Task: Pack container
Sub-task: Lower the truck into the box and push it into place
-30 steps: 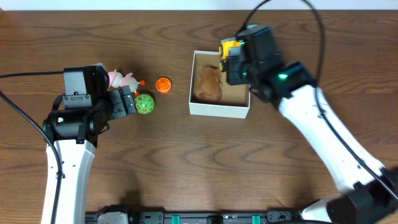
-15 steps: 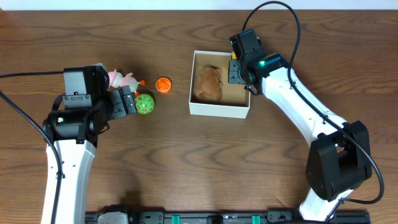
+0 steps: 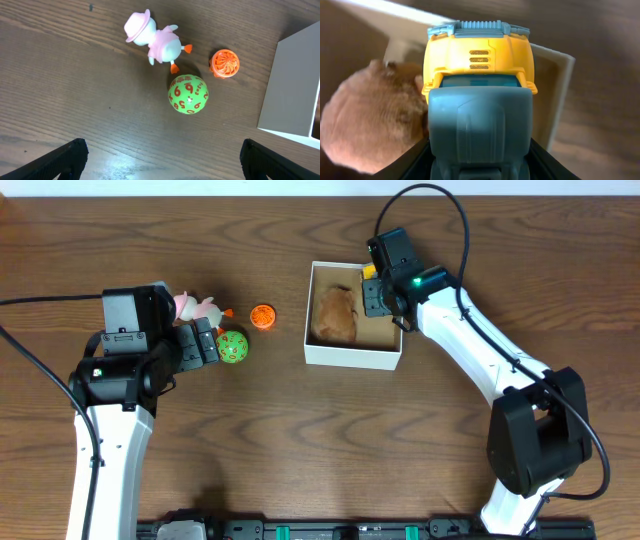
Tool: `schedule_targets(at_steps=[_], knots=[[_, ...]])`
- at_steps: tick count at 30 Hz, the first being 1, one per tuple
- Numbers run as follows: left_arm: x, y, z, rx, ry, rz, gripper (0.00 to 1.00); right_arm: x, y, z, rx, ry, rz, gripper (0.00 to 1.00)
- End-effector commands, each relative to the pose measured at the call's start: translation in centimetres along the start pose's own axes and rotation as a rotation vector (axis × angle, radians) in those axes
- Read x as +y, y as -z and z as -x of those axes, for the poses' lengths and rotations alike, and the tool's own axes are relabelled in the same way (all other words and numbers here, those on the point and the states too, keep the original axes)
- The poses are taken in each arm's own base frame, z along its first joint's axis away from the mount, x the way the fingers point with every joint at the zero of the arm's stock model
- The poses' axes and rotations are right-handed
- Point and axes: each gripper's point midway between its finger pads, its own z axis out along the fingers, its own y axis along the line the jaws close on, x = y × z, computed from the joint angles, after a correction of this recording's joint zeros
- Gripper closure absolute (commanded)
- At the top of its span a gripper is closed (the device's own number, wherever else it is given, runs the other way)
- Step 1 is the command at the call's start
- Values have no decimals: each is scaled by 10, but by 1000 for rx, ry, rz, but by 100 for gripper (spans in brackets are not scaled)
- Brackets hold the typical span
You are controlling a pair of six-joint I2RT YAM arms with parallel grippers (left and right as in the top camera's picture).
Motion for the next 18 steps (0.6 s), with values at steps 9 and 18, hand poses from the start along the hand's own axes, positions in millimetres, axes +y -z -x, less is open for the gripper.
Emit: schedule_targets(at_steps=[9,18], knots=[[1,5,8,-21,2,2,2,11,3,3,-19,547,49,88],[1,5,8,-21,2,2,2,5,2,4,-23,764,38,57]])
